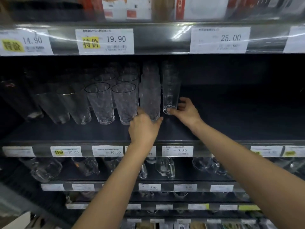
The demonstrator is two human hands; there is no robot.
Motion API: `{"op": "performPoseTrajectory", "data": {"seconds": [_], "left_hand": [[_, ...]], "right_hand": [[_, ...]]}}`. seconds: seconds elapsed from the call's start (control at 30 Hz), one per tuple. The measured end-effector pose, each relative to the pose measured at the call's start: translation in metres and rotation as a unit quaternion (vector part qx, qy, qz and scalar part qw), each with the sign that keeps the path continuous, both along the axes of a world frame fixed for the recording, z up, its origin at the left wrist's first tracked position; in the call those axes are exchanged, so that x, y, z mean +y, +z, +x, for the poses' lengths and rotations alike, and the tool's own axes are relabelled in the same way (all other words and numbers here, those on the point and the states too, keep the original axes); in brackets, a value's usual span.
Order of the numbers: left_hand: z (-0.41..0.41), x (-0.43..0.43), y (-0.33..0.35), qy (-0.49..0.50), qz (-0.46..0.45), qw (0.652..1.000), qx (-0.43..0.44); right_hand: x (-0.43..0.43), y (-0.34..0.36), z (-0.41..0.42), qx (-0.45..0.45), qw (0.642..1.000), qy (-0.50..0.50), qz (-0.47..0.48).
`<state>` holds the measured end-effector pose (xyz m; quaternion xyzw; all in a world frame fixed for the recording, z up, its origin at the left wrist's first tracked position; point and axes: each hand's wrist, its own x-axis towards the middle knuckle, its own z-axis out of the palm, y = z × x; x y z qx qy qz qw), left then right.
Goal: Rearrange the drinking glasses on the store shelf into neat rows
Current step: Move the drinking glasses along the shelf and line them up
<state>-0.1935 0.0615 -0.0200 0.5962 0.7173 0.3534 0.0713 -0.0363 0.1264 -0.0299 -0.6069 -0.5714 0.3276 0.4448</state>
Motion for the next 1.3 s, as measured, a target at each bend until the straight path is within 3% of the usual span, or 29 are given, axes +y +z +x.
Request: {"op": "performPoseTrajectory", "data": {"seconds": [0.3,1.3], "left_hand": [[0.004,0.012,0.003,0.028,-0.011,0.998,0.058],[0.002,0.015,0.001,0.028,0.007,0.999,0.046]], "right_hand": [[0.006,-0.005,-0.001,-0.007,1.0,-0.006,0.025],[0.007,-0.008,0.0,-0.03,0.998,-0.031,0.038]]}}
